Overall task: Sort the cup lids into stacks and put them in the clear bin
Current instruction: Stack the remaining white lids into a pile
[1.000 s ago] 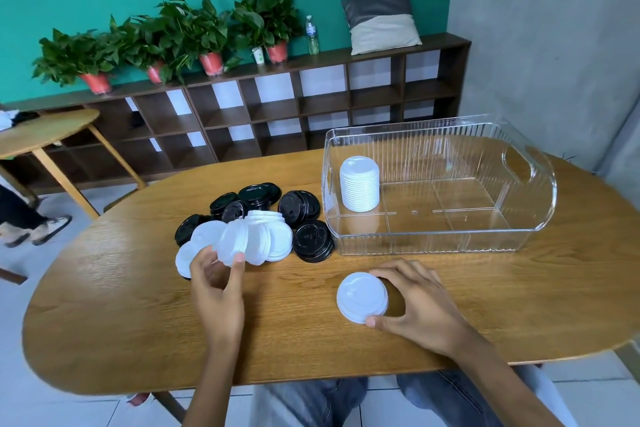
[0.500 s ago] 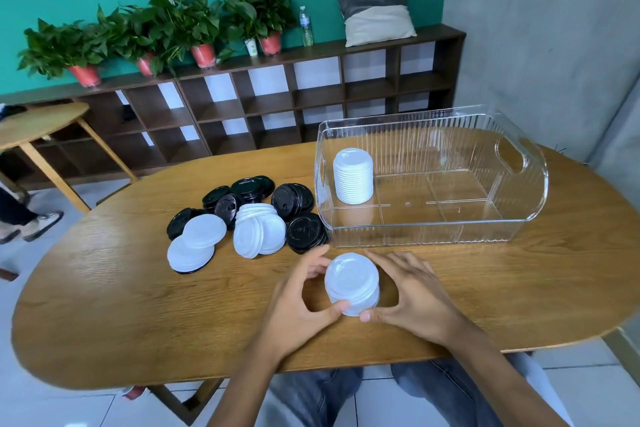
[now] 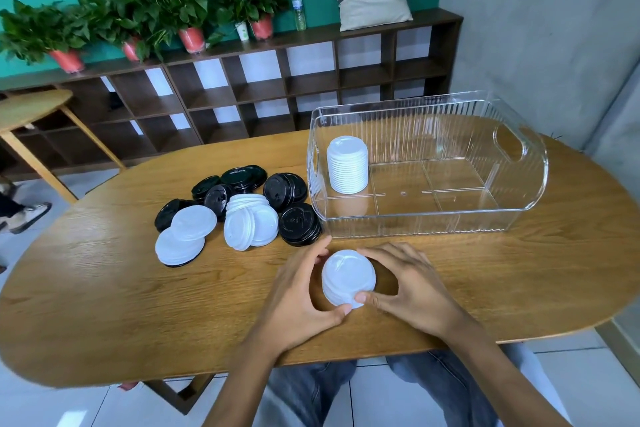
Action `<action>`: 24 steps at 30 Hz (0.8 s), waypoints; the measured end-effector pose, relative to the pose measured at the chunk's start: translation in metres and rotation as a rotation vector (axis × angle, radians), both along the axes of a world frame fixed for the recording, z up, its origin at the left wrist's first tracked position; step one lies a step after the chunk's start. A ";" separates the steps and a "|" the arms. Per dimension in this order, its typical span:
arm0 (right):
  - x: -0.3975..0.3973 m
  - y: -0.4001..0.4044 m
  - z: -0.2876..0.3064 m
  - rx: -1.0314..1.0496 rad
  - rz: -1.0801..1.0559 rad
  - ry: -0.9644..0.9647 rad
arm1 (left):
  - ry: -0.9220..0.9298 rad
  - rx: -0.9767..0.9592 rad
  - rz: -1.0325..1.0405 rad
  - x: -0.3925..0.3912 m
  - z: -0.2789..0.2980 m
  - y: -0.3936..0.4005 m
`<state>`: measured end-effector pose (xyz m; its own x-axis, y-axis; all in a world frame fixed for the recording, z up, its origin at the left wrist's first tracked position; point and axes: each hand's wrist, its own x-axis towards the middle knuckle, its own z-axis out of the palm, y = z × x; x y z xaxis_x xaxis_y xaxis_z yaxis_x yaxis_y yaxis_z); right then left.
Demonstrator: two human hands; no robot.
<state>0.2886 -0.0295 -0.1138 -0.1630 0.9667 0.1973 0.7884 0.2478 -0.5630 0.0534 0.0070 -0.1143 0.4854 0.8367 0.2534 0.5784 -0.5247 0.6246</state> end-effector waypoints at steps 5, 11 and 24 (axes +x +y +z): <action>0.003 -0.002 0.004 0.009 -0.034 0.392 | 0.066 -0.007 0.048 0.002 -0.001 0.002; 0.004 -0.005 0.006 -0.014 -0.029 0.371 | 0.097 -0.045 0.036 0.000 0.000 0.003; 0.001 -0.004 0.005 -0.031 0.030 -0.073 | 0.063 -0.076 0.039 0.000 -0.002 0.003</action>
